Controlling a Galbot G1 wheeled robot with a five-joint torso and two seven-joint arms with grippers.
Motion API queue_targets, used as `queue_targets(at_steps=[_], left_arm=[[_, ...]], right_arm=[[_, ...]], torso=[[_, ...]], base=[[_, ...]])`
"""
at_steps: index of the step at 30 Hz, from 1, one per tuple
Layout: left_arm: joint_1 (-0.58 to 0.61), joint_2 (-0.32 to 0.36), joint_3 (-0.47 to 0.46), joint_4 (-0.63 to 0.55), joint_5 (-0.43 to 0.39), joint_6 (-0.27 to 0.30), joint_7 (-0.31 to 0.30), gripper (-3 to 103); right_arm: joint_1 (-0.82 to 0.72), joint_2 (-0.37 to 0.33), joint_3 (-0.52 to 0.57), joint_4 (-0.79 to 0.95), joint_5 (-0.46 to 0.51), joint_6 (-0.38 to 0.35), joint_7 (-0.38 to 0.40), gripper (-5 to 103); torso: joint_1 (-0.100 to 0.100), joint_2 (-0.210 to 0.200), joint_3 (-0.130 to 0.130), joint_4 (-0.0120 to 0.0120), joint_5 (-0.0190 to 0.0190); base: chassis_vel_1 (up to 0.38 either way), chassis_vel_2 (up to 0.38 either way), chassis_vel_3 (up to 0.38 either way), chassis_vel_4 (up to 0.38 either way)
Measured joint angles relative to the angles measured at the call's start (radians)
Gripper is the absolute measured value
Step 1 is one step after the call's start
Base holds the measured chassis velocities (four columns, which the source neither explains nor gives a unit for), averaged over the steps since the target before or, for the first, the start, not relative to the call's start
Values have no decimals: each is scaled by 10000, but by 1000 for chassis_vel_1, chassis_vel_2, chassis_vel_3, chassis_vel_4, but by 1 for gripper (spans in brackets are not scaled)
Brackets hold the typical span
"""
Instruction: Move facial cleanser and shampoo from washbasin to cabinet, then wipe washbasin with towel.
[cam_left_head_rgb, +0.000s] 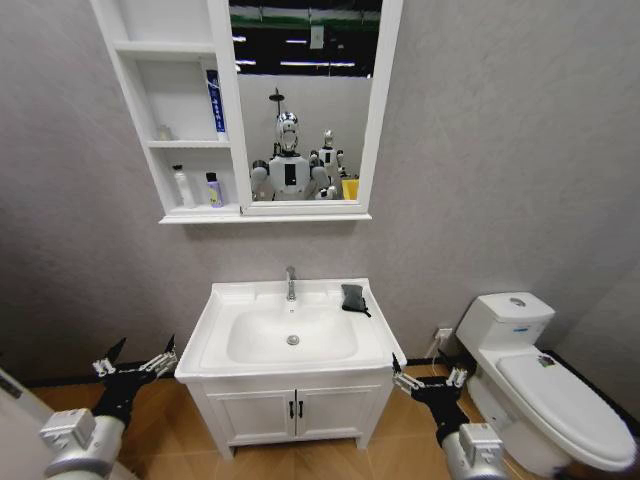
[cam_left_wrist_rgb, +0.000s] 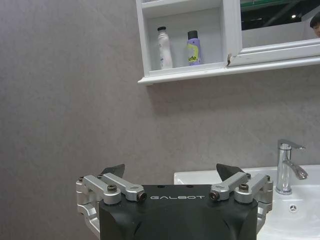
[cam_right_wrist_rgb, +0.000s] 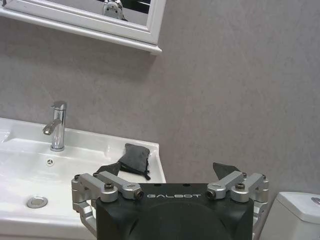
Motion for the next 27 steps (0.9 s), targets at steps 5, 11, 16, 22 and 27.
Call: queue_targets(at_steps=[5, 11, 16, 22, 27], left_arm=[[0, 0, -1, 0, 0, 0, 0, 100], [0, 0, -1, -1, 0, 0, 0, 100], [1, 0, -1, 0, 0, 0, 0, 100], [1, 0, -1, -3, 0, -1, 0, 100], [1, 0, 0, -2, 0, 0, 0, 100]], right_arm=[[-136, 262, -116, -16, -207, 164, -68, 100], [-213, 342, -134, -36, -307, 264, -88, 100], [-270, 279, -141, -39, -326, 275, -108, 100], [-270, 203, -166, -45, -331, 284, -148, 100], [-218, 173, -191, -52, -453, 491, -380, 100]], torso=[[-1, 1, 0, 1, 1], [-3, 1, -1, 2, 15], [-7, 5, -4, 2, -8], [-7, 4, -3, 1, 10], [-6, 3, -3, 0, 0]], base=[[274, -282, -253, 282], [349, -347, -326, 334], [381, -377, -352, 369], [341, -364, -357, 349], [345, -350, -337, 341]])
